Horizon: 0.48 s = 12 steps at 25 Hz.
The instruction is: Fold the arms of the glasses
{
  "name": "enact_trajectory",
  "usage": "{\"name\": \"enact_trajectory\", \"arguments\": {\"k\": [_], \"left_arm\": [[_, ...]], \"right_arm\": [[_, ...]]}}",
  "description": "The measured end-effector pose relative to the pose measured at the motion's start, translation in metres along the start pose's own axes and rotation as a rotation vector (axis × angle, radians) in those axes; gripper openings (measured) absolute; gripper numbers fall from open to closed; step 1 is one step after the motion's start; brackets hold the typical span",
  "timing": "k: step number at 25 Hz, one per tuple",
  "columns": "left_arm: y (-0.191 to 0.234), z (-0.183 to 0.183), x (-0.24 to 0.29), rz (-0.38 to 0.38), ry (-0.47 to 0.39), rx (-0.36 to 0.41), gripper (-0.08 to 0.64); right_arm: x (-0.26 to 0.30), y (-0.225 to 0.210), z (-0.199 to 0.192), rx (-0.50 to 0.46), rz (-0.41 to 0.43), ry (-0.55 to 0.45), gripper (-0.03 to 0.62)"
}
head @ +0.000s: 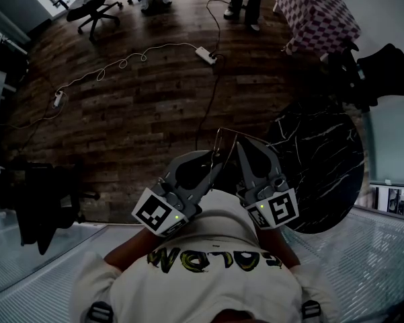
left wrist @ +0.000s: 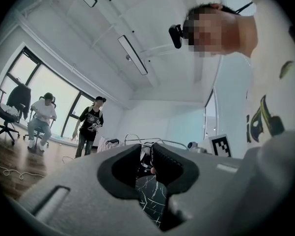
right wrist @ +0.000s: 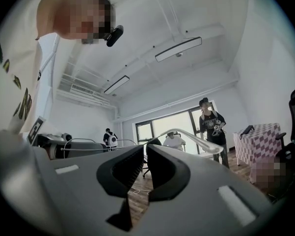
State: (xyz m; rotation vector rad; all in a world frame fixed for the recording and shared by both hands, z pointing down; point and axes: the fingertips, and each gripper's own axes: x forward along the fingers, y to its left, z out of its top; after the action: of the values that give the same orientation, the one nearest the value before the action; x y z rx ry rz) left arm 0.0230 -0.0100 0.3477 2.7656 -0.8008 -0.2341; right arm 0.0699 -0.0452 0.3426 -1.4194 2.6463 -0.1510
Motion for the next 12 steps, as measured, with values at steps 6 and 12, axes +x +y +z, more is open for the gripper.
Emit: {"name": "enact_trajectory", "arguments": {"k": [6, 12], "left_arm": [[-0.0012, 0.0016, -0.0007, -0.013, 0.002, -0.007, 0.08], [-0.0014, 0.0014, 0.0002, -0.024, 0.003, -0.001, 0.08]], "right_arm": [[0.0043, 0.0038, 0.0018, -0.002, 0.01, 0.0, 0.026], [0.0047, 0.0034, -0.0005, 0.004, 0.014, 0.002, 0.025]]}}
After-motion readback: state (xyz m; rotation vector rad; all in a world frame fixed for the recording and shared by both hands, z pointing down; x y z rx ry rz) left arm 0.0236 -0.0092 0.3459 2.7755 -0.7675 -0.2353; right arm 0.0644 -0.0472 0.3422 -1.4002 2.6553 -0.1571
